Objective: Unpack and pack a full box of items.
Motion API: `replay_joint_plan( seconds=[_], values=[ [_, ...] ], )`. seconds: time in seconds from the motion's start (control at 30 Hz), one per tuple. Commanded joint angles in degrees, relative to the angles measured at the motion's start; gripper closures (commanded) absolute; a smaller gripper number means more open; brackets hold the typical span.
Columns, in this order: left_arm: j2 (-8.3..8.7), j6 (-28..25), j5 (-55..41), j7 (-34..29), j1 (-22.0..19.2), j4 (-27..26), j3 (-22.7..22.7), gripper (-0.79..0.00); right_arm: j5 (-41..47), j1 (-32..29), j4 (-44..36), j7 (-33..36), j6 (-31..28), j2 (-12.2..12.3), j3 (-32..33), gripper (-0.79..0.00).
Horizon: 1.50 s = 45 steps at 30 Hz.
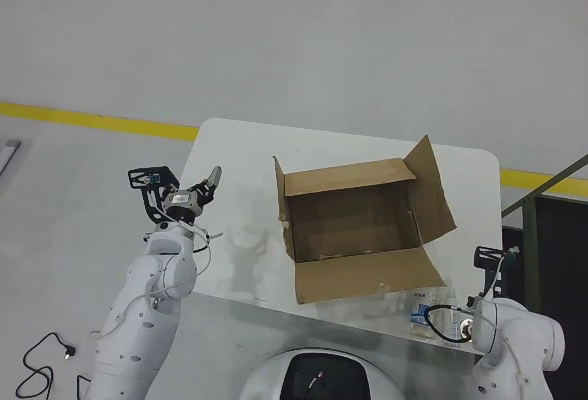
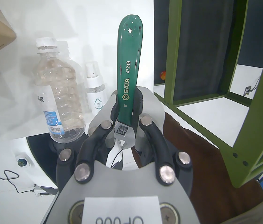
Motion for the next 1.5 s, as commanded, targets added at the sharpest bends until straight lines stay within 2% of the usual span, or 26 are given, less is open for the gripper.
replay_joint_plan(
  seconds=[0.0,0.13,0.33,1.0,1.43,1.47],
  values=[
    [0.00,0.00,0.00,0.00,0.00,0.00,0.00,-0.785,0.00,0.00,0.00,0.00,0.00,0.00,0.00,0.000],
    [0.00,0.00,0.00,0.00,0.00,0.00,0.00,-0.785,0.03,-0.10,0.17,-0.42,-0.04,0.01,0.01,0.000],
    [0.00,0.00,0.00,0.00,0.00,0.00,0.00,-0.785,-1.20,0.39,4.57,-4.82,-0.56,0.52,0.92,0.000],
    [0.00,0.00,0.00,0.00,0.00,0.00,0.00,-0.785,-5.71,12.13,23.92,-9.88,-2.13,2.69,3.99,0.000],
    [0.00,0.00,0.00,0.00,0.00,0.00,0.00,-0.785,-6.18,12.67,28.28,-11.62,-1.92,3.34,2.96,0.000],
    [0.00,0.00,0.00,0.00,0.00,0.00,0.00,-0.785,-6.18,12.71,28.43,-11.69,-1.74,3.38,2.94,-0.034]
  ],
)
